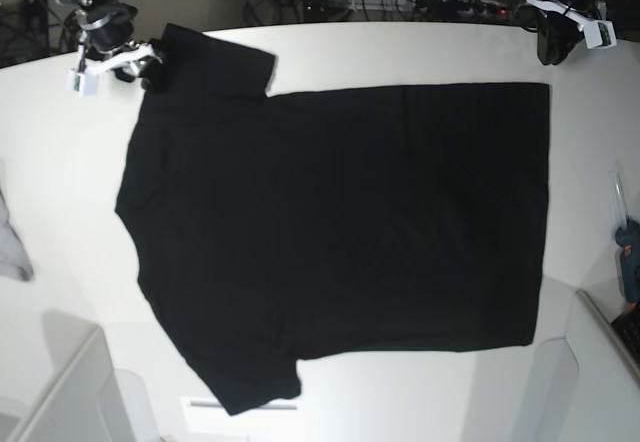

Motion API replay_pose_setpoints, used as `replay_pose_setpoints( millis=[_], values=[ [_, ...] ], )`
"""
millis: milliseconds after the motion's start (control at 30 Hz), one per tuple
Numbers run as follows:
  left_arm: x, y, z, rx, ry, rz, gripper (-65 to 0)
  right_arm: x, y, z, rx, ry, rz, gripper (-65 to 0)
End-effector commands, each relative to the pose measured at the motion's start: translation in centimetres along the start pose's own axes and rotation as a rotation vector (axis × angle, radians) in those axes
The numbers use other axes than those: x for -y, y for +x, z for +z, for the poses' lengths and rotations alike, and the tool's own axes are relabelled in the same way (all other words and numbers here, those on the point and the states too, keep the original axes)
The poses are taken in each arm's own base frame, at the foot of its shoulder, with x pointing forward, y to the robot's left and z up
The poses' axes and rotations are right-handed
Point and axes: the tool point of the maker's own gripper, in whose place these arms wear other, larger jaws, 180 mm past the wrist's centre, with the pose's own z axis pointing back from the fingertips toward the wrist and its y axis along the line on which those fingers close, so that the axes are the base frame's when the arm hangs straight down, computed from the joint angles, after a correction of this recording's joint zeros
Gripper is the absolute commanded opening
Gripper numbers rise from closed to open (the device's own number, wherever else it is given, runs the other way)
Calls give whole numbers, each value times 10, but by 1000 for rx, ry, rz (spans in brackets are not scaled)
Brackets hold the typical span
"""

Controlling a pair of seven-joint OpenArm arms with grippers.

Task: Fold the T-shirt properly
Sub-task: 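Move both grippers down to the shirt's shoulder corners and grasp them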

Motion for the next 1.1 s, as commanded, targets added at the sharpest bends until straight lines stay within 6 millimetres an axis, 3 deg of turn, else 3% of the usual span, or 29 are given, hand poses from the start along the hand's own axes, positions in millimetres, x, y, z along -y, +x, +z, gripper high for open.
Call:
replay_pose_setpoints(
  millis=[0,100,233,533,767,900,1067],
  values=[
    [-9,10,6,16,14,24,-476,-9,4,1,11,32,15,-281],
    [-26,28,6,17,32,69,-395,-16,0,-2,0,50,16,-281],
    [-29,44,8,6,-23,-1,-393,-17,-1,-3,-6,51,15,-281],
    [-45,17,-10,-111,32,-65,-392,-29,-9,-7,-33,86,29,-281],
    [-42,16,-17,-99,25,-41,-392,-18,-27,-14,-79,70,-16,-282],
    [-27,13,-29,-107,-22,-47,-392,-18,-29,-14,-83,69,-18,-284],
    [-23,14,-40,-95,-33,-21,-392,-18,-29,-14,-84,69,-16,-284]
  ],
)
